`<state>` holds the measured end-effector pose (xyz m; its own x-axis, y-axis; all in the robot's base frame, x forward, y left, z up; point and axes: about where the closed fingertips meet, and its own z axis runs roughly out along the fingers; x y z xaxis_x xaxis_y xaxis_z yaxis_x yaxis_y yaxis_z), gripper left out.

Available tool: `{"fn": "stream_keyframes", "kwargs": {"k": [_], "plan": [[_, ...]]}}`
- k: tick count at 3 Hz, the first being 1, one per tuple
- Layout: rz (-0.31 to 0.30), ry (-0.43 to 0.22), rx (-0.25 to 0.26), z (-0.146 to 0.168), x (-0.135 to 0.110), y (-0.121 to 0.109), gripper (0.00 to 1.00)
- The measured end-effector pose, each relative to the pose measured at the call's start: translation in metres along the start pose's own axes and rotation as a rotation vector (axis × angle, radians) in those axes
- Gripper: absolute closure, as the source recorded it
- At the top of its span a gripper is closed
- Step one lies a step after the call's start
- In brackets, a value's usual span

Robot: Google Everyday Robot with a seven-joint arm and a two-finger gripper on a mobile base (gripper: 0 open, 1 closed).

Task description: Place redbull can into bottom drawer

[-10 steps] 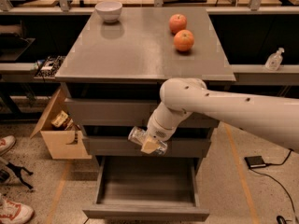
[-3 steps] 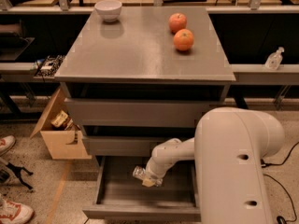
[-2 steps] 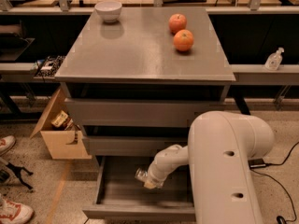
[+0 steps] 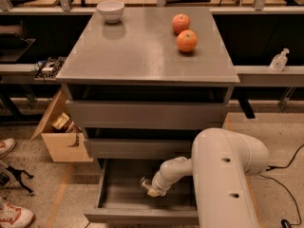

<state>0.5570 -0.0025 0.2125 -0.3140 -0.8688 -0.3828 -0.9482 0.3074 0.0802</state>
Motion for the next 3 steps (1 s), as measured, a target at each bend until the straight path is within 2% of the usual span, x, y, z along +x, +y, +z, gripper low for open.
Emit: {"fn": "stream_keyframes", "kwargs": {"k": [2,3], "plan": [[0.001,-0.002,-0.001,0.0063,0.0004,-0.0025,0.59],[0.001,-0.003,-0.003,0.0066,0.0006,0.0001,0.28]]}}
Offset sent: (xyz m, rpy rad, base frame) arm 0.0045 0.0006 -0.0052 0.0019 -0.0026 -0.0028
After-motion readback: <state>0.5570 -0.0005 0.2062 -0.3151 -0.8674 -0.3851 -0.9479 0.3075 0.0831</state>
